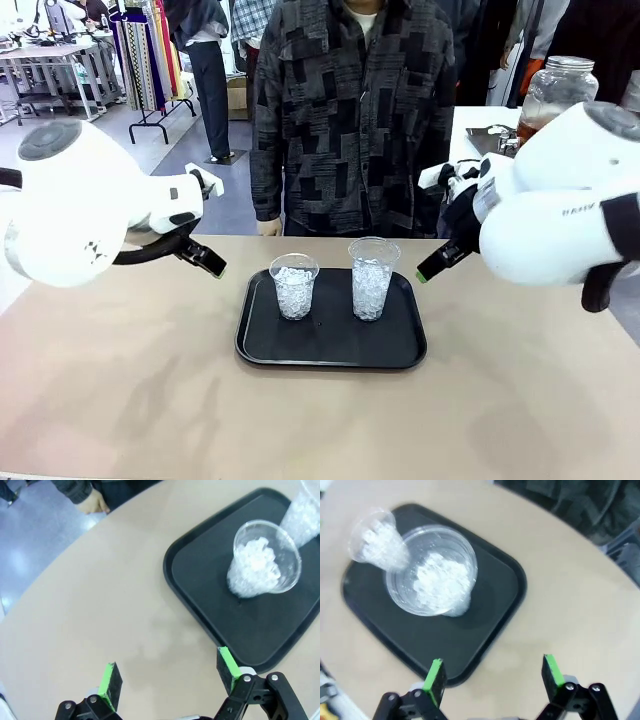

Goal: Pour the drink into the iced cup.
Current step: Pick up the iced cup indicated by the human and present it to them.

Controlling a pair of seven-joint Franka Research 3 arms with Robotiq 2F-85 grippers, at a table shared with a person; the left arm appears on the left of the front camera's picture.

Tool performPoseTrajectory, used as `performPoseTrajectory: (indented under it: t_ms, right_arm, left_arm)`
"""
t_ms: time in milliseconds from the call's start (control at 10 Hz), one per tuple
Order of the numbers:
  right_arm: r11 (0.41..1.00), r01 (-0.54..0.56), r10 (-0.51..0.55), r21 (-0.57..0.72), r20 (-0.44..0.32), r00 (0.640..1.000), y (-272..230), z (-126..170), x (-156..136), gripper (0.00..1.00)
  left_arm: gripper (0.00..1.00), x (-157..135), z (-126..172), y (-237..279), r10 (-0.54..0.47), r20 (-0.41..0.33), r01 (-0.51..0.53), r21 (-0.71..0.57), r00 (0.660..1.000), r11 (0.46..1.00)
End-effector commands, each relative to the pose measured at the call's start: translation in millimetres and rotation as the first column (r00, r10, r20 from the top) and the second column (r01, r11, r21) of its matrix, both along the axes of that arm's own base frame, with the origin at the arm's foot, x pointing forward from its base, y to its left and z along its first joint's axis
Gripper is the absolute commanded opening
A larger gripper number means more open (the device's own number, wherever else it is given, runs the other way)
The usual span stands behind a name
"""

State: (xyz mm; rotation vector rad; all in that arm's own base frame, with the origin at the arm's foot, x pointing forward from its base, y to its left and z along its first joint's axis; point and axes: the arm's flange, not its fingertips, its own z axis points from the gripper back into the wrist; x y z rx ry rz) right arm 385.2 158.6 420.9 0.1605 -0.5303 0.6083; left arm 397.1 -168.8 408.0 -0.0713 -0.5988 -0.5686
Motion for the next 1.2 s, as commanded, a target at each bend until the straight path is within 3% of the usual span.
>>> performPoseTrajectory:
  t_ms: [0,300,600,900,1100]
  right_arm:
    - [0.986,-0.038,0.050,0.160,-0.076,0.996,-25,36,9,1.00]
    - [0.922,-0.023,0.094,0.387,-0.166,0.982,-57,60,20,1.00]
    - [0.815,0.060,0.123,0.576,-0.273,0.954,-79,55,37,1.00]
    - [0.745,0.123,0.144,0.656,-0.338,0.930,-87,40,49,1.00]
    - [0.768,0.095,0.150,0.634,-0.322,0.935,-84,39,47,1.00]
  left_arm:
    - [1.00,0,37,8,0.002,-0.028,-0.004,-0.081,1.000,0.997]
    - [1.00,9,64,30,0.024,-0.118,-0.058,-0.294,0.993,0.954]
    - [1.00,20,59,60,-0.002,-0.226,-0.117,-0.510,0.974,0.852]
    - [1.00,31,48,75,-0.055,-0.306,-0.155,-0.621,0.950,0.768]
    - [1.00,29,47,72,-0.075,-0.284,-0.119,-0.608,0.956,0.785]
